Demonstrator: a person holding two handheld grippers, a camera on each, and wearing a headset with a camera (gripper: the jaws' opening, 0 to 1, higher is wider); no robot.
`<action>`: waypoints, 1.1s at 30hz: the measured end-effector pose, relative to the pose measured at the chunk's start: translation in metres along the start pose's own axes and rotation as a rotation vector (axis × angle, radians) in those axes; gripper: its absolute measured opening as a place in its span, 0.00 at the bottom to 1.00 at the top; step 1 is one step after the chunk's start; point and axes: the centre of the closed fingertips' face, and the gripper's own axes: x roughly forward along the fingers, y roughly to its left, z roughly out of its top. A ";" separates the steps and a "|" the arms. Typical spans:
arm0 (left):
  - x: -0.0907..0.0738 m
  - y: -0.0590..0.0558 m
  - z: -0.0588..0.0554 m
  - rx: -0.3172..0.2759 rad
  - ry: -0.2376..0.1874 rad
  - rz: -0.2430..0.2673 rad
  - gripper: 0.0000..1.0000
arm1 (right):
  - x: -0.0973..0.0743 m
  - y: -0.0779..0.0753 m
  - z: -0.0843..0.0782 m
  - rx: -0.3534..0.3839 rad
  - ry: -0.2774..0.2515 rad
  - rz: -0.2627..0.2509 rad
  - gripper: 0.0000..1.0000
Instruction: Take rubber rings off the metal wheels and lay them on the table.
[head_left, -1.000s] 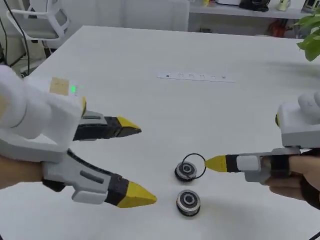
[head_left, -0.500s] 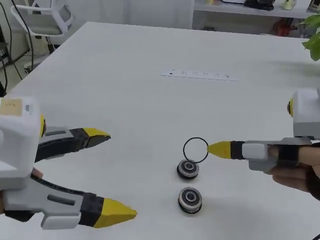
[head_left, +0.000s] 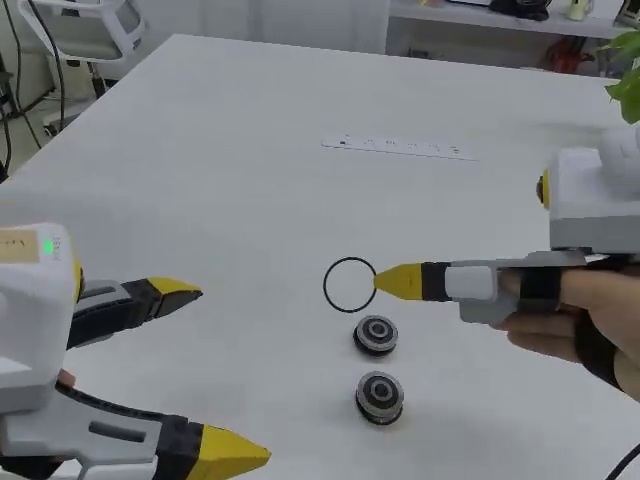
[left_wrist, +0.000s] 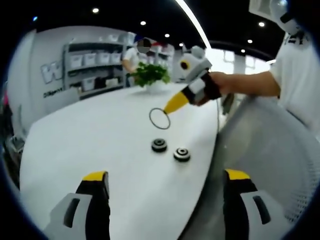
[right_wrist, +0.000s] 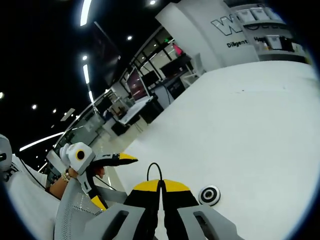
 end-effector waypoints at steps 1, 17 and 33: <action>0.000 0.000 0.000 -0.004 -0.001 0.001 0.97 | 0.003 0.001 0.000 -0.003 0.008 0.005 0.00; -0.001 0.002 0.002 -0.041 -0.025 0.015 0.97 | 0.048 -0.002 -0.052 0.029 0.148 0.028 0.00; 0.000 0.001 -0.005 -0.048 0.008 0.010 0.96 | 0.053 -0.030 -0.076 0.055 0.181 -0.059 0.00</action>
